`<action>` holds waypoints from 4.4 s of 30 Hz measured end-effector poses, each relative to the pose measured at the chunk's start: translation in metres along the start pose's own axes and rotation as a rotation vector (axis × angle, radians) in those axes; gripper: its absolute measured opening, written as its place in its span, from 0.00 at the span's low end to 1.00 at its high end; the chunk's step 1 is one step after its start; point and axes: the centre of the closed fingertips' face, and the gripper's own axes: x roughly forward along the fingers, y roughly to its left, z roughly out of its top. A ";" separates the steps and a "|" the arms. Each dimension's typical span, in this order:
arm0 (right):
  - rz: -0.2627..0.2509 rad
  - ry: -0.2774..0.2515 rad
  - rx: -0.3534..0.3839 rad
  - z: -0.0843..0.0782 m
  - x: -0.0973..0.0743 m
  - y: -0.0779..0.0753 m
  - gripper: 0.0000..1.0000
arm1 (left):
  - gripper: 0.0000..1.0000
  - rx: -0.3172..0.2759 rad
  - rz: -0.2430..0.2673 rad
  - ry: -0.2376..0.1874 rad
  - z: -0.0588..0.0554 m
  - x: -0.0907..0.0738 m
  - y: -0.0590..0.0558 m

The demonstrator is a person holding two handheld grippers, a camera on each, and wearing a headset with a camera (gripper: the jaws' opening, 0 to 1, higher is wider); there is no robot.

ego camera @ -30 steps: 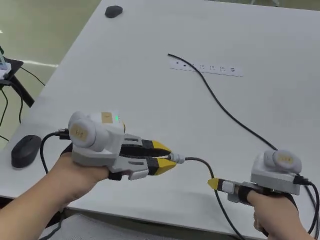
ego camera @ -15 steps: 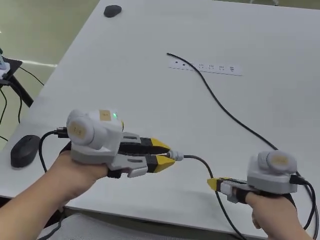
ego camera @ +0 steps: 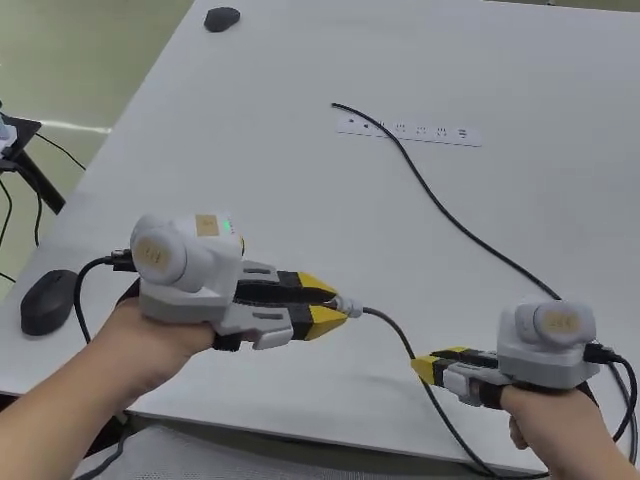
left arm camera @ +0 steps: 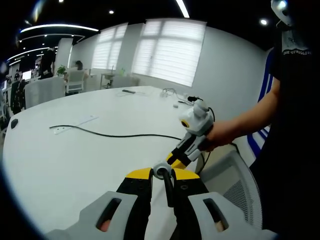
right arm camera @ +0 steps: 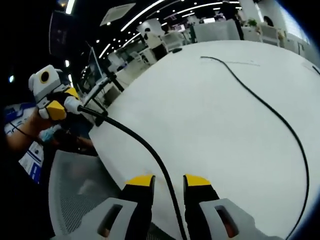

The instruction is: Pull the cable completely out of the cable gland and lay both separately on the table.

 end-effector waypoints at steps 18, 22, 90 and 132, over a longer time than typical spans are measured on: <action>0.076 -0.136 -0.524 0.064 -0.010 0.070 0.30 | 0.15 -0.017 -0.009 0.012 -0.002 0.002 0.000; 0.090 -0.131 -0.599 0.064 -0.008 0.085 0.27 | 0.15 -0.023 -0.008 0.012 -0.004 0.001 -0.001; -0.012 -0.038 -0.342 0.022 -0.008 0.040 0.00 | 0.15 -0.049 0.005 -0.041 0.004 -0.009 -0.003; 0.001 -0.040 -0.487 0.089 0.026 0.088 0.00 | 0.15 0.023 0.017 -0.015 -0.057 -0.040 0.036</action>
